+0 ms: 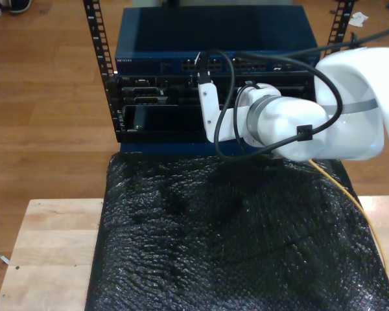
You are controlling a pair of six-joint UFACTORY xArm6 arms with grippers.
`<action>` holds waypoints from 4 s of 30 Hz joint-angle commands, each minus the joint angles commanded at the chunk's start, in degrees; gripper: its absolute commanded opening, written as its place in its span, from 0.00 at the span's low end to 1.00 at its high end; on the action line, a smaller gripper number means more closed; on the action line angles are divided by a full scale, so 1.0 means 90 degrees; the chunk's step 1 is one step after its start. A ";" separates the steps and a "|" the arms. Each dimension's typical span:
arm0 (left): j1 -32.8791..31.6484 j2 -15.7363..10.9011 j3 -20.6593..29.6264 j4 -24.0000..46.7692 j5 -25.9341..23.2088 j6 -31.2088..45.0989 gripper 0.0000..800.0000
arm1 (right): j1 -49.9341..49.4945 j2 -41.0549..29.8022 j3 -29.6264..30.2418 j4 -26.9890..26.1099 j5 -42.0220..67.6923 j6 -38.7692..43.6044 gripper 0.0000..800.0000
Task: Grab the cable and plug it in
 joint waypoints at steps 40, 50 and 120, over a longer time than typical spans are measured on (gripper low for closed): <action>0.0000 0.0000 0.0000 0.0000 0.0000 0.0000 1.00 | -0.0127 0.0332 0.0527 0.6632 -0.2589 -0.6808 0.00; 0.0000 0.0000 0.0000 0.0000 0.0000 0.0010 1.00 | -0.0274 0.0313 0.1172 0.7609 -0.3976 -0.8215 0.00; 0.0000 0.0000 0.0000 0.0000 0.0000 0.0000 1.00 | -0.0811 0.1612 0.1221 0.9690 -0.7111 -0.9377 0.00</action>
